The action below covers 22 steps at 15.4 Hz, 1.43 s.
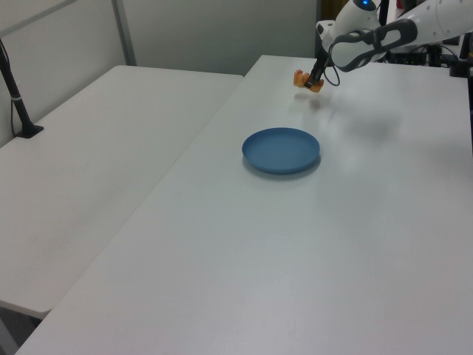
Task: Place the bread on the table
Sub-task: 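Lower the bread roll onto the table and open the gripper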
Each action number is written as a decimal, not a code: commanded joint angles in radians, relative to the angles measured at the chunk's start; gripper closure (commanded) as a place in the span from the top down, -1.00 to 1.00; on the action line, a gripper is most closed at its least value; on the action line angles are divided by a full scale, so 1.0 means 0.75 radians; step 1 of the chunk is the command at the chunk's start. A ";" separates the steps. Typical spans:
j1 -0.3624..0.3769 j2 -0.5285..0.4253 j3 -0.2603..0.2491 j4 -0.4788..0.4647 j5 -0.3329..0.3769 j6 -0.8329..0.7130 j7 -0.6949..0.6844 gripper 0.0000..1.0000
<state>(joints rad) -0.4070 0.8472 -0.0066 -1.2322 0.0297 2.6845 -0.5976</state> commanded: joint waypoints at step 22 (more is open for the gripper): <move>-0.006 -0.127 0.019 -0.054 0.022 0.033 -0.005 1.00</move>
<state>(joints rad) -0.4238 0.8812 0.0056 -1.1877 0.0296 2.7068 -0.6380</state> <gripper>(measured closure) 0.000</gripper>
